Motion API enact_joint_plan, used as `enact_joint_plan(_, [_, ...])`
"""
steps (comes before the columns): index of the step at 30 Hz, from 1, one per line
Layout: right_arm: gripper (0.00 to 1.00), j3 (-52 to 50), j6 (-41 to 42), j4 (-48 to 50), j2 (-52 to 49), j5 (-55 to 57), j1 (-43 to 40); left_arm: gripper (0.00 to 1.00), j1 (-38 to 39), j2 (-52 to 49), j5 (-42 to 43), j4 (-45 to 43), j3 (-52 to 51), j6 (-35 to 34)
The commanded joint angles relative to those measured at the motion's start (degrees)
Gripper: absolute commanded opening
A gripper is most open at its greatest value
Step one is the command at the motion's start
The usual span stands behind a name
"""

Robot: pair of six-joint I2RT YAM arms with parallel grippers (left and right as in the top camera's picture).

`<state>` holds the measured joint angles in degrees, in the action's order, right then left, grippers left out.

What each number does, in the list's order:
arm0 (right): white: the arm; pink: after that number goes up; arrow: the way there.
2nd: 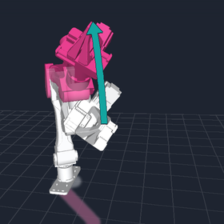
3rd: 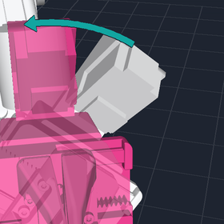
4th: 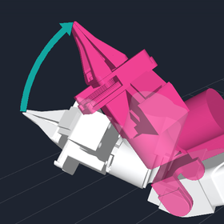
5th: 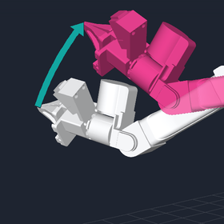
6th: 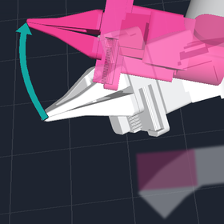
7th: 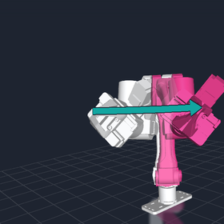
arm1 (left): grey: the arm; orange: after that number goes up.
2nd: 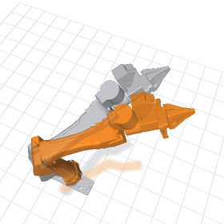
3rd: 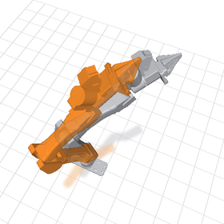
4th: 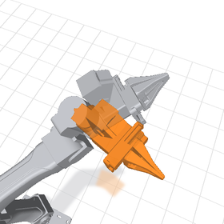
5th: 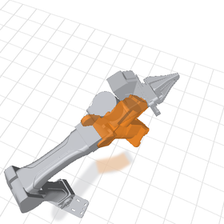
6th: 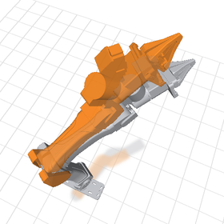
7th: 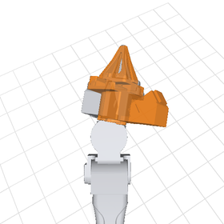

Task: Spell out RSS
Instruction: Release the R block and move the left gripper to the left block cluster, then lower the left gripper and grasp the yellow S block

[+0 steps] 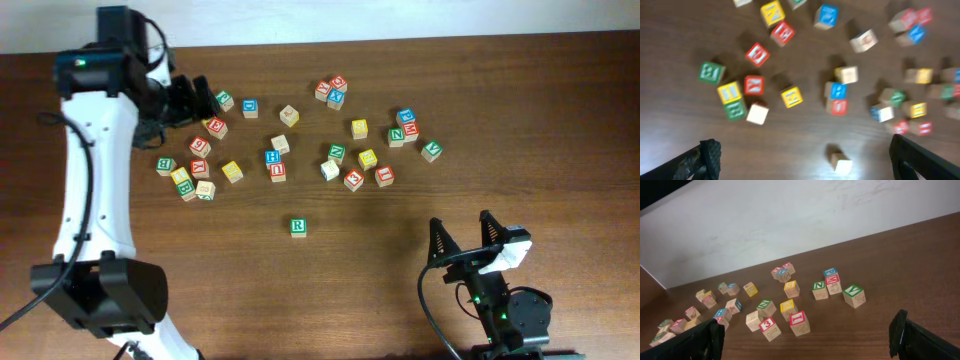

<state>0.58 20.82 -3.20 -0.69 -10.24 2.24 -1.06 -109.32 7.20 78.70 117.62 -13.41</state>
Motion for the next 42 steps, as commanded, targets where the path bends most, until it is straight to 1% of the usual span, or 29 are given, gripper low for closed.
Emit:
enact_joint_plan(1, [0.98, -0.26, 0.04, -0.28, 0.17, -0.92, 0.37, 0.99, 1.7, -1.38, -6.36, 0.92, 0.61, 0.59])
enact_joint_plan(6, [0.98, -0.26, 0.04, -0.28, 0.17, -0.92, 0.37, 0.99, 3.91, -2.75, -6.4, 2.75, 0.61, -5.18])
enact_joint_plan(12, [0.98, -0.26, 0.04, -0.28, 0.17, -0.92, 0.37, 0.99, 4.44, -5.11, -6.4, 3.48, 0.55, -5.46])
enact_joint_plan(16, [0.98, -0.26, 0.04, -0.28, 0.17, -0.92, 0.37, 0.99, 4.44, -6.75, -6.34, 3.67, 0.55, -8.11])
enact_joint_plan(19, [0.98, -0.26, 0.04, -0.28, 0.17, -0.92, 0.37, 0.99, 4.5, -8.11, -4.17, 4.42, 0.55, -7.58])
enact_joint_plan(21, [0.98, -0.26, 0.04, -0.28, 0.17, -0.92, 0.37, 0.99, 5.09, -9.07, -3.87, 4.15, 0.55, -3.04])
enact_joint_plan(23, [0.98, -0.26, 0.04, -0.28, 0.17, -0.92, 0.37, 0.99, 5.51, -9.81, -4.26, 3.61, 0.55, -0.02])
enact_joint_plan(25, [0.98, -0.26, 0.04, -0.28, 0.17, -0.92, 0.37, 0.99, 5.68, -10.93, -7.1, 2.21, 0.55, 4.11])
enact_joint_plan(28, [0.98, -0.26, 0.04, -0.28, 0.17, -0.92, 0.37, 0.99, 5.68, -12.96, -14.34, -0.55, 0.55, 13.03])
enact_joint_plan(29, [0.98, -0.26, 0.04, -0.28, 0.17, -0.92, 0.37, 0.99, 5.68, -14.14, -14.95, -1.11, 0.55, 16.5])
enact_joint_plan(31, [0.98, -0.26, 0.04, -0.28, 0.17, -0.92, 0.37, 0.99, 5.68, -15.91, -14.91, -1.07, 0.55, 19.39])
enact_joint_plan(33, [0.98, -0.26, 0.04, -0.28, 0.17, -0.92, 0.37, 0.99, 5.68, -18.01, -13.46, -0.59, 0.55, 24.7])
enact_joint_plan(34, [0.99, -0.26, 0.07, -0.28, 0.17, -0.92, 0.37, 0.96, 5.68, -18.49, -12.7, -0.42, 0.55, 26.77])
enact_joint_plan(36, [0.98, -0.26, 0.04, -0.28, 0.17, -0.92, 0.37, 0.95, 5.75, -19.06, -10.05, -0.39, 0.55, 30.77])
enact_joint_plan(39, [0.98, -0.26, 0.04, -0.28, 0.17, -0.92, 0.37, 0.94, 6.51, -19.19, -0.63, 1.05, 0.55, 41.86])
enact_joint_plan(41, [0.99, -0.26, 0.07, -0.28, 0.17, -0.92, 0.37, 0.94, 7.43, -19.21, -0.17, 2.03, 0.55, 45.42])
enact_joint_plan(42, [0.98, -0.26, 0.04, -0.28, 0.17, -0.92, 0.37, 0.93, 7.76, -19.21, -0.98, 1.88, 0.55, 45.66])
